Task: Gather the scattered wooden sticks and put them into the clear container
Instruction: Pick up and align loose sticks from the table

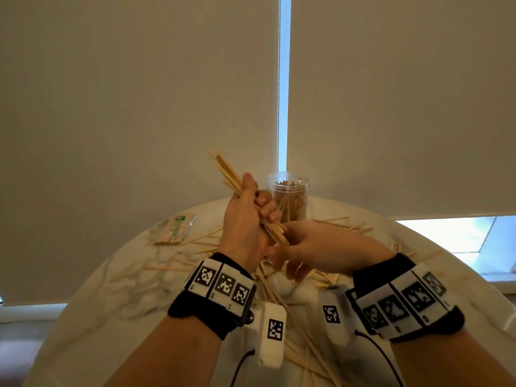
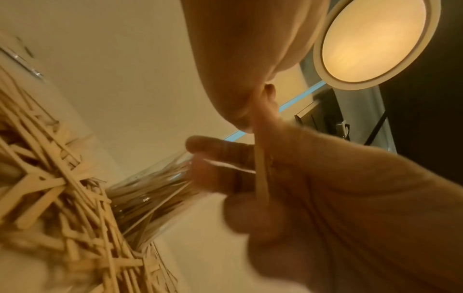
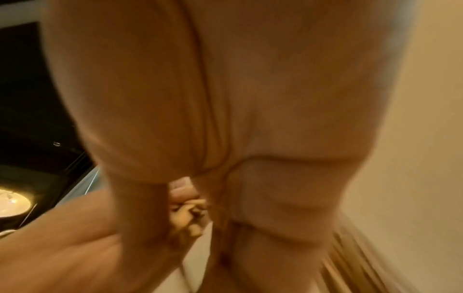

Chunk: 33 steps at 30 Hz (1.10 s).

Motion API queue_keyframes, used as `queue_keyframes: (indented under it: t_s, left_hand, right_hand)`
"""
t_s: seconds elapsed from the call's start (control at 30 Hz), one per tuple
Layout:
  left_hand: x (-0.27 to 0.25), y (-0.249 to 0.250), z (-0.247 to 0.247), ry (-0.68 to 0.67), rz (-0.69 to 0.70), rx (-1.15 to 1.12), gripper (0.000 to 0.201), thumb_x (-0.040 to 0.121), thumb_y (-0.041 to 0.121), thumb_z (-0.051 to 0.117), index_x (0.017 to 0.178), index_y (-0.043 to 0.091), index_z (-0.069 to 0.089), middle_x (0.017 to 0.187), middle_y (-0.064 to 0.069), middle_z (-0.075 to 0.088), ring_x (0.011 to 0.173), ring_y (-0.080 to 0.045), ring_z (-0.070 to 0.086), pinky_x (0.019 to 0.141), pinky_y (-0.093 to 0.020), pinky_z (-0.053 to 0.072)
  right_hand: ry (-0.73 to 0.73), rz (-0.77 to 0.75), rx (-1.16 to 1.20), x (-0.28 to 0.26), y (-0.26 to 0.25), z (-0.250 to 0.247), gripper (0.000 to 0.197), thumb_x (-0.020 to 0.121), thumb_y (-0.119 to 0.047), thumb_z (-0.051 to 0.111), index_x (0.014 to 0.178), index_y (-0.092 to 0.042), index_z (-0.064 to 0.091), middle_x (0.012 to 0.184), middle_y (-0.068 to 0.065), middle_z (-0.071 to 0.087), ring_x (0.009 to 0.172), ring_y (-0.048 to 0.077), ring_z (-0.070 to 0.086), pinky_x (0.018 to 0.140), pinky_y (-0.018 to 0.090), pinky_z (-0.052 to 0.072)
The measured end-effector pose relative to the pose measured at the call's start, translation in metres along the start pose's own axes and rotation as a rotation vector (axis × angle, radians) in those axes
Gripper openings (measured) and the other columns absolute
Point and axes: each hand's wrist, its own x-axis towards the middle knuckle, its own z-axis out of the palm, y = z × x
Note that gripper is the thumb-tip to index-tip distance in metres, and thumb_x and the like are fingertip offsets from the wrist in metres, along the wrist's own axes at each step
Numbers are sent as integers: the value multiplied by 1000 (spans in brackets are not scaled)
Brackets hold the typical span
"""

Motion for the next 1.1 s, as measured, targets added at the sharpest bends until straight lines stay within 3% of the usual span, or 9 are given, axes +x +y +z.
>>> queue_keyframes:
  t_s: [0.2, 0.3, 0.37, 0.47, 0.6, 0.7, 0.83, 1.0, 1.1]
  left_hand:
    - [-4, -17, -5, -30, 47, 357, 41, 103, 43, 43, 81, 13, 60, 76, -7, 66, 68, -19, 63, 70, -36, 55]
    - [-4, -16, -10, -78, 23, 546, 54, 102, 51, 38, 66, 26, 70, 96, -9, 74, 70, -20, 67, 53, -31, 46]
    - [-5, -13, -9, -142, -60, 490, 53, 103, 46, 38, 65, 24, 68, 107, -10, 73, 83, -19, 70, 62, -31, 50]
    - [-8, -12, -6, -189, -159, 396, 41, 104, 38, 43, 86, 15, 72, 118, -12, 71, 102, -18, 69, 84, -32, 55]
    - [-6, -5, -3, -202, -149, 390, 24, 99, 33, 54, 107, 16, 69, 117, -9, 71, 102, -19, 68, 84, -37, 54]
    - [1, 14, -5, -50, -37, 229, 48, 89, 39, 67, 130, 18, 53, 125, -13, 66, 113, -26, 65, 95, -45, 52]
    - [3, 34, -5, 61, 105, 182, 46, 96, 53, 52, 129, 21, 54, 117, -11, 70, 104, -29, 71, 85, -46, 57]
    - [-5, 13, 10, 35, 177, 459, 46, 108, 35, 31, 101, 4, 64, 91, -15, 75, 83, -27, 74, 76, -38, 60]
    - [-6, 12, 14, 3, 187, 437, 36, 108, 27, 33, 104, 6, 62, 84, -14, 74, 79, -28, 73, 75, -40, 60]
  right_hand:
    - [82, 62, 19, 4, -3, 8, 13, 92, -23, 58, 88, -12, 63, 75, 4, 58, 64, 17, 50, 61, 33, 44]
    - [152, 41, 211, 3, -4, 7, 18, 93, -30, 58, 106, -17, 59, 84, 0, 62, 64, 11, 49, 53, 26, 42]
    - [237, -19, 152, 6, -2, 3, 22, 96, -40, 57, 110, -23, 58, 83, -5, 63, 61, 6, 51, 52, 24, 42]
    - [312, -107, 72, 9, 1, 3, 28, 99, -48, 49, 118, -28, 56, 86, -10, 64, 66, 0, 59, 65, 27, 49]
    - [322, -92, -58, 3, 2, -7, 31, 103, -49, 40, 116, -27, 58, 90, -5, 66, 73, 9, 62, 69, 33, 53]
    - [266, -20, -164, -11, 0, -20, 29, 104, -46, 41, 107, -23, 59, 82, 0, 62, 64, 11, 54, 63, 34, 48]
    - [149, 3, -205, -21, -4, -26, 25, 103, -48, 42, 100, -29, 58, 80, -4, 60, 64, 8, 52, 62, 29, 45]
    - [122, 89, -277, -14, -7, -14, 40, 93, -63, 51, 91, -26, 65, 76, -1, 66, 59, 10, 59, 62, 30, 54]
    - [171, 98, -273, -15, -4, -17, 37, 93, -60, 54, 73, -30, 64, 69, -5, 64, 56, 7, 55, 61, 26, 44]
